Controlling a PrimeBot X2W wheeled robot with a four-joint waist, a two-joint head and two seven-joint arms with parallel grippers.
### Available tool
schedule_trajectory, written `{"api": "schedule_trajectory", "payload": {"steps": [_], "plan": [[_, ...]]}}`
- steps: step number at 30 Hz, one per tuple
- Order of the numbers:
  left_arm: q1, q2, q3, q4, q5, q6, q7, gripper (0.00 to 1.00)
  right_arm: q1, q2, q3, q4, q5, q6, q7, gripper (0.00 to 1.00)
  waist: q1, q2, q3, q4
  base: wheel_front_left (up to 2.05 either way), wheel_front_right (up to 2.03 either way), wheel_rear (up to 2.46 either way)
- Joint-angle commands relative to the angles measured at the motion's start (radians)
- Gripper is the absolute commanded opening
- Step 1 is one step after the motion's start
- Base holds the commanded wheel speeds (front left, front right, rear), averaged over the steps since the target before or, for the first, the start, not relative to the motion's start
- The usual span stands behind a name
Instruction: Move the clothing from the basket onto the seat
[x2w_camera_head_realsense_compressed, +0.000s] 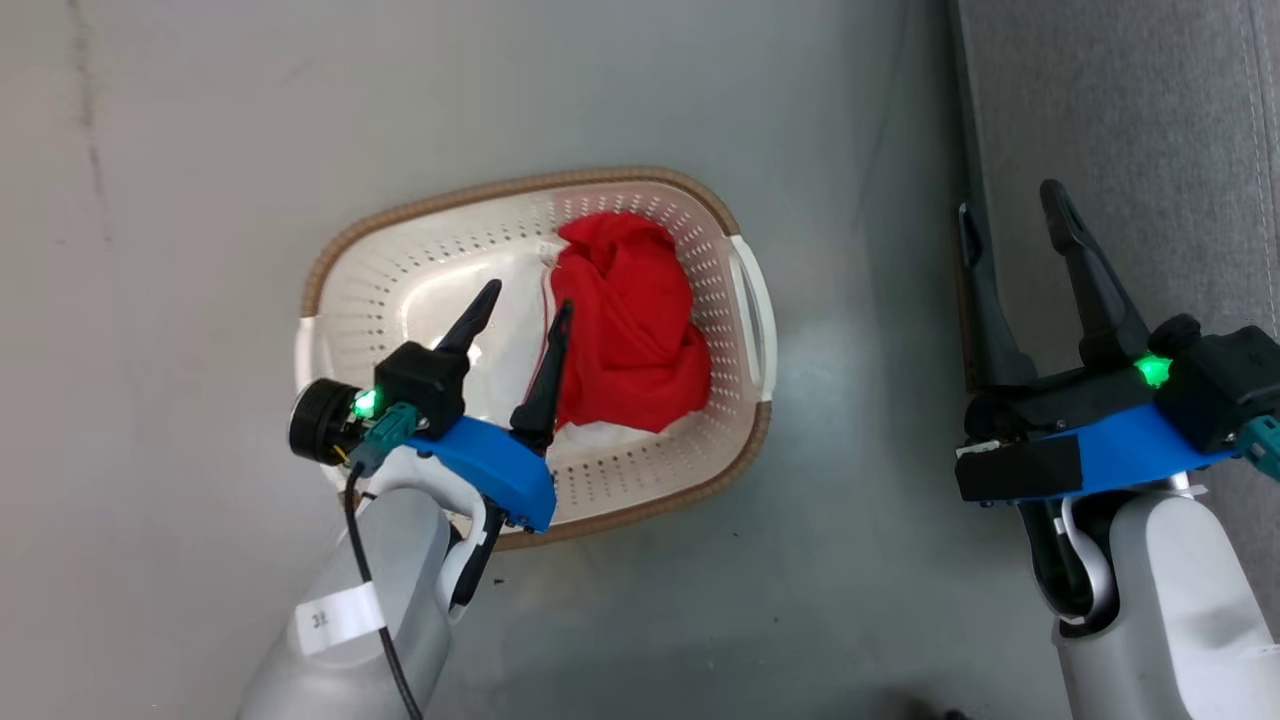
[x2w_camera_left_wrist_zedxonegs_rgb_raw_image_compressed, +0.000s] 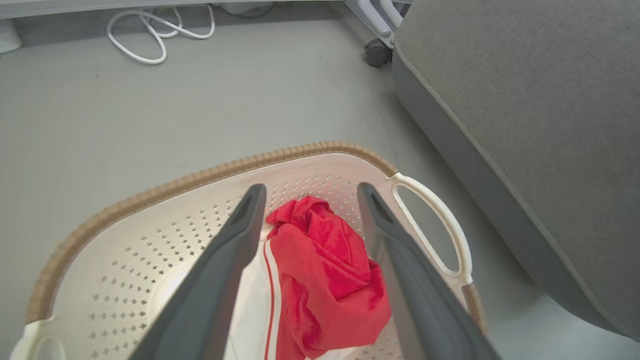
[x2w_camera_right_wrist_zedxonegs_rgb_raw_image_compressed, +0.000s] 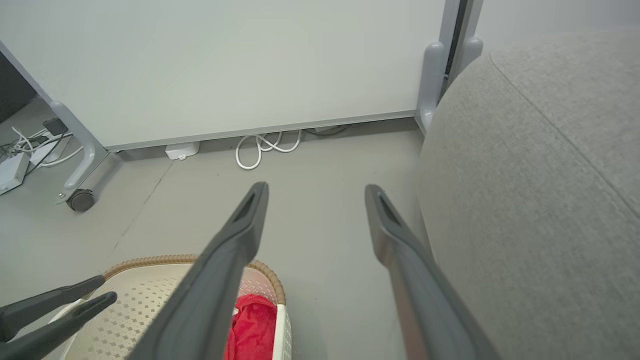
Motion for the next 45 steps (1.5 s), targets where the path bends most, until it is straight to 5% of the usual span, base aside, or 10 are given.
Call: {"api": "schedule_trajectory", "payload": {"steps": [1,22,39,40,42,45], "plan": [[-0.039,0.010,-0.018,0.030,0.005,-0.001,-0.003,1.00,-0.013,0.004,0.006,-0.004,0.011,0.000,-0.012,1.00,-0.0002,0.0000,0.053,-0.042,0.00,0.00,0.00],[-0.282,-0.005,-0.102,0.469,-0.110,0.000,0.016,1.00,-0.035,0.008,0.080,-0.003,0.082,0.000,-0.079,1.00,-0.0002,0.0000,0.211,-0.157,0.00,0.00,0.00],[-0.338,-0.030,-0.072,0.636,-0.183,0.075,0.153,1.00,-0.046,0.008,0.103,0.013,0.093,0.000,-0.100,1.00,-0.0002,0.0000,0.233,-0.167,0.00,0.00,0.00],[-0.338,-0.031,-0.072,0.639,-0.186,0.075,0.161,0.84,-0.047,0.008,0.104,0.012,0.092,0.000,-0.100,1.00,-0.0002,0.0000,0.232,-0.166,0.00,0.00,0.00],[-0.340,-0.033,-0.077,0.641,-0.189,0.074,0.171,0.00,-0.048,0.008,0.104,0.012,0.093,0.000,-0.100,1.00,-0.0002,0.0000,0.231,-0.165,0.00,0.00,0.00],[-0.342,-0.034,-0.081,0.643,-0.196,0.068,0.180,0.00,-0.049,0.008,0.104,0.013,0.094,0.000,-0.100,1.00,-0.0002,0.0000,0.228,-0.163,0.00,0.00,0.00]]}}
